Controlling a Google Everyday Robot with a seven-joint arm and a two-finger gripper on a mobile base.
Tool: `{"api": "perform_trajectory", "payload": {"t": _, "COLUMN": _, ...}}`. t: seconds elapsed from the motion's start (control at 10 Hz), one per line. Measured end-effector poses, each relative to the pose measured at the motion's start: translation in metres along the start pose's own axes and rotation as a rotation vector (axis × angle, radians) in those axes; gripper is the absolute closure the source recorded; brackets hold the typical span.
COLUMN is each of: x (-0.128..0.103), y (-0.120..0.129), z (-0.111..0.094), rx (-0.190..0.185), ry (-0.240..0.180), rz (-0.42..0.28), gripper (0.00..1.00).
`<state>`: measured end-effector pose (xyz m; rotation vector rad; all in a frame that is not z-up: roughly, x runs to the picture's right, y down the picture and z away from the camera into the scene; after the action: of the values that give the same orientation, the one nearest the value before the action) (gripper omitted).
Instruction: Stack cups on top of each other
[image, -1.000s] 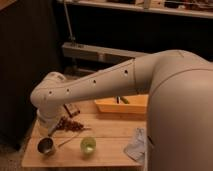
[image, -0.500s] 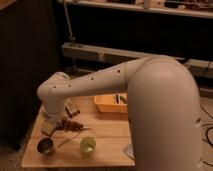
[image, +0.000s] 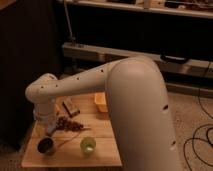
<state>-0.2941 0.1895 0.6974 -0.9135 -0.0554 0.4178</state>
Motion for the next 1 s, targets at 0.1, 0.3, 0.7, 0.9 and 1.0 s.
{"api": "perform_trajectory", "payload": {"t": 0.1, "x": 0.001, "y": 0.0, "z": 0.001, "rx": -0.006, "ry": 0.001, "rz": -0.001, "gripper": 0.46}}
{"api": "perform_trajectory", "payload": {"t": 0.3, "x": 0.001, "y": 0.0, "z": 0.001, "rx": -0.006, "ry": -0.001, "rz": 0.001, "gripper": 0.46}}
{"api": "perform_trajectory", "payload": {"t": 0.7, "x": 0.007, "y": 0.002, "z": 0.007, "rx": -0.014, "ry": 0.022, "rz": 0.032, "gripper": 0.46}}
{"api": "perform_trajectory", "payload": {"t": 0.9, "x": 0.027, "y": 0.0, "z": 0.02, "rx": -0.018, "ry": 0.04, "rz": 0.07, "gripper": 0.46}}
{"api": "perform_trajectory", "payload": {"t": 1.0, "x": 0.031, "y": 0.003, "z": 0.023, "rx": -0.018, "ry": 0.042, "rz": 0.072, "gripper": 0.46}}
